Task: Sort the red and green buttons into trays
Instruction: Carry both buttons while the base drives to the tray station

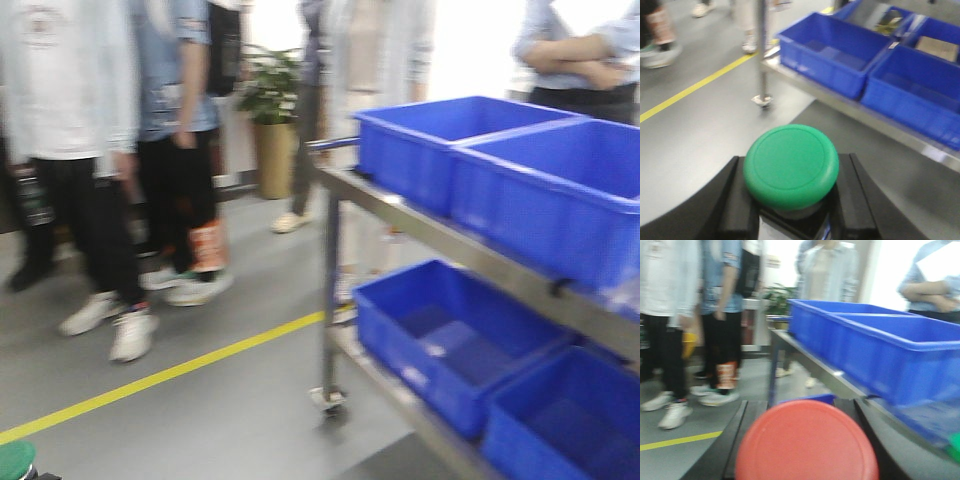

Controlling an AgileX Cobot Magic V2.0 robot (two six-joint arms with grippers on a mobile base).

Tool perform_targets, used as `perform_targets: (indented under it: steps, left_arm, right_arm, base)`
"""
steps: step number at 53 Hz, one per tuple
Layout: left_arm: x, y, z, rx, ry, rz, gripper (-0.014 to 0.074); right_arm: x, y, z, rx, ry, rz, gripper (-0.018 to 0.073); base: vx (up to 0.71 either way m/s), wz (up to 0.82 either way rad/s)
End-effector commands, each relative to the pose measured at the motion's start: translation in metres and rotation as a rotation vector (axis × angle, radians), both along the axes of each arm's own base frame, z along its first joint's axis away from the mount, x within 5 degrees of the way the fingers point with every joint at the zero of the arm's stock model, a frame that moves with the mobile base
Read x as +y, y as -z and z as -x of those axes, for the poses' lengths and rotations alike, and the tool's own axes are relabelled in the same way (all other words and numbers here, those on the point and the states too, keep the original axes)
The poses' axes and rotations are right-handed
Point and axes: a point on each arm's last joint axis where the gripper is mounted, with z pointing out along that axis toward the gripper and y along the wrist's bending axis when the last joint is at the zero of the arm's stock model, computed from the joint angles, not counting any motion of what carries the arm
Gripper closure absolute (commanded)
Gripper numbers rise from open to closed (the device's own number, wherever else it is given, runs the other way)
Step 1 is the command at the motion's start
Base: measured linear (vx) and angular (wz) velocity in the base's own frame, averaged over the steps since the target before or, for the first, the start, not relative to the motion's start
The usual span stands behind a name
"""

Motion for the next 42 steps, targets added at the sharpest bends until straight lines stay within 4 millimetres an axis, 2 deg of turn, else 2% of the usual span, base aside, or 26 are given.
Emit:
perform_targets:
  steps: [1, 24, 42]
  left_arm:
    - [-0.0031, -0.0168, -0.0023, -0.099, 0.014, 0.057, 0.0596]
    - [-0.0031, -0.0168, -0.0023, -0.099, 0.014, 0.057, 0.0596]
    - [-0.0031, -0.0168, -0.0023, -0.099, 0.014, 0.057, 0.0596]
  right_arm:
    - [0.0033, -0.0127, 0.0010, -0.058, -0.037, 0.005, 0.0569]
    - [0.0033, -0.0127, 0.0010, -0.058, -0.037, 0.005, 0.0569]
    - [0.0033, -0.0127, 0.0010, -0.058, -0.037, 0.005, 0.0569]
  base:
    - [0.33, -0.73]
    - [0.28, -0.82]
    - [0.28, -0.54]
